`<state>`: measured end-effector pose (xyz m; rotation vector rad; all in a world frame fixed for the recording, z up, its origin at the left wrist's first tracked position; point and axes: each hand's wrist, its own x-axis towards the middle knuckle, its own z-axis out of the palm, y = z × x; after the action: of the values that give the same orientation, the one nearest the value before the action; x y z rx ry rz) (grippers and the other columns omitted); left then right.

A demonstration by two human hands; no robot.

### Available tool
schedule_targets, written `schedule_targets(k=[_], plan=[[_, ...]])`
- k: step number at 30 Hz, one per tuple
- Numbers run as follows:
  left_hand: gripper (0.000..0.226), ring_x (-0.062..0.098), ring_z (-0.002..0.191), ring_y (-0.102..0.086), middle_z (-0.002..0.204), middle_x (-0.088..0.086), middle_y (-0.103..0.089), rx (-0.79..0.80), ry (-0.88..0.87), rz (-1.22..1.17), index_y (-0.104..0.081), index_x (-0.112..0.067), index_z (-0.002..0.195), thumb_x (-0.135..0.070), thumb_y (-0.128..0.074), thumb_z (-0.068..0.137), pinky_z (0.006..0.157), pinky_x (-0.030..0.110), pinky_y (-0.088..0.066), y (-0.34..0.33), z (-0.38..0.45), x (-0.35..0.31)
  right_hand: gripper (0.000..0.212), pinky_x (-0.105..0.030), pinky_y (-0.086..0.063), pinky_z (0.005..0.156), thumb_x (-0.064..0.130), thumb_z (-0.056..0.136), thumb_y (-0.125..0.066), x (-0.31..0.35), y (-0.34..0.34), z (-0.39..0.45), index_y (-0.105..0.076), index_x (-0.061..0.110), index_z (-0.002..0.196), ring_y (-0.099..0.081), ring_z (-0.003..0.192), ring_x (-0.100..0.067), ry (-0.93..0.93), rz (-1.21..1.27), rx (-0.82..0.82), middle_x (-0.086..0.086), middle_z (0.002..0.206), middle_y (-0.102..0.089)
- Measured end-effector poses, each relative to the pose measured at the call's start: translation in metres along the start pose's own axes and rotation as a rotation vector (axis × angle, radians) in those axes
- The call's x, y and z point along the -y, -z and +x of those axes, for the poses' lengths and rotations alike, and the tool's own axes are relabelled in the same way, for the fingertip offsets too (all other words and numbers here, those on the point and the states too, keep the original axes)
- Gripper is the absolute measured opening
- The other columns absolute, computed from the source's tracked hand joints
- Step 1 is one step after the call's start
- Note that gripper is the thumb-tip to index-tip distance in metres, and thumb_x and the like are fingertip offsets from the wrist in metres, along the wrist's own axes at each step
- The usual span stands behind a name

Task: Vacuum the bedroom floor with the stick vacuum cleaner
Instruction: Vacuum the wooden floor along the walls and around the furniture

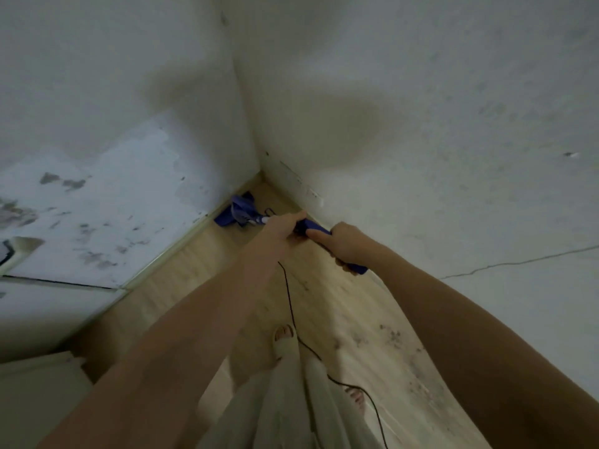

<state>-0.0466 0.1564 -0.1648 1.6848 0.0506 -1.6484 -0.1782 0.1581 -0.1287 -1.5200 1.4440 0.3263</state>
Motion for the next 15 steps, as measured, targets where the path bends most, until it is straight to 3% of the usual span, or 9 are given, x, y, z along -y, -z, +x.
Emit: schedule_targets(k=[5,10,13,15], plan=[[0.047,0.033,0.118,-0.055,0.133,0.018,-0.051,0.018,0.033,0.107,-0.041,0.001,0.135,-0.012,-0.06,0.094,0.078,0.037,-0.051,-0.003,-0.001,-0.013,0.059,-0.024,-0.043,0.042,0.064,0.094,-0.038,0.006,0.002,0.001,-0.046,0.009,0.073,-0.049,0.041,-0.019,-0.046,-0.028,-0.019,-0.01,0.061,-0.056],[0.041,0.033,0.122,-0.052,0.135,0.022,-0.05,0.035,-0.004,0.209,-0.045,0.003,0.132,-0.01,-0.056,0.095,0.096,0.04,-0.049,0.012,0.0,-0.026,0.06,-0.026,-0.046,0.043,0.062,0.094,-0.04,0.025,-0.007,0.002,-0.048,0.006,0.075,-0.052,0.042,-0.022,-0.013,-0.012,-0.056,-0.012,0.061,-0.058],[0.041,0.033,0.117,-0.055,0.131,0.022,-0.052,0.056,-0.011,0.162,-0.045,0.004,0.13,-0.011,-0.059,0.094,0.082,0.038,-0.052,0.019,-0.004,-0.023,0.059,-0.025,-0.044,0.041,0.062,0.094,-0.041,0.027,-0.013,-0.001,-0.049,0.006,0.077,-0.051,0.04,-0.021,-0.022,0.001,-0.056,-0.011,0.059,-0.058],[0.04,0.033,0.117,-0.055,0.131,0.021,-0.051,0.073,0.011,0.12,-0.044,0.003,0.128,-0.01,-0.059,0.094,0.081,0.038,-0.052,0.02,-0.01,-0.015,0.058,-0.025,-0.044,0.042,0.062,0.094,-0.041,0.021,-0.018,-0.006,-0.047,0.008,0.075,-0.051,0.04,-0.02,-0.035,0.014,-0.044,-0.01,0.058,-0.056]])
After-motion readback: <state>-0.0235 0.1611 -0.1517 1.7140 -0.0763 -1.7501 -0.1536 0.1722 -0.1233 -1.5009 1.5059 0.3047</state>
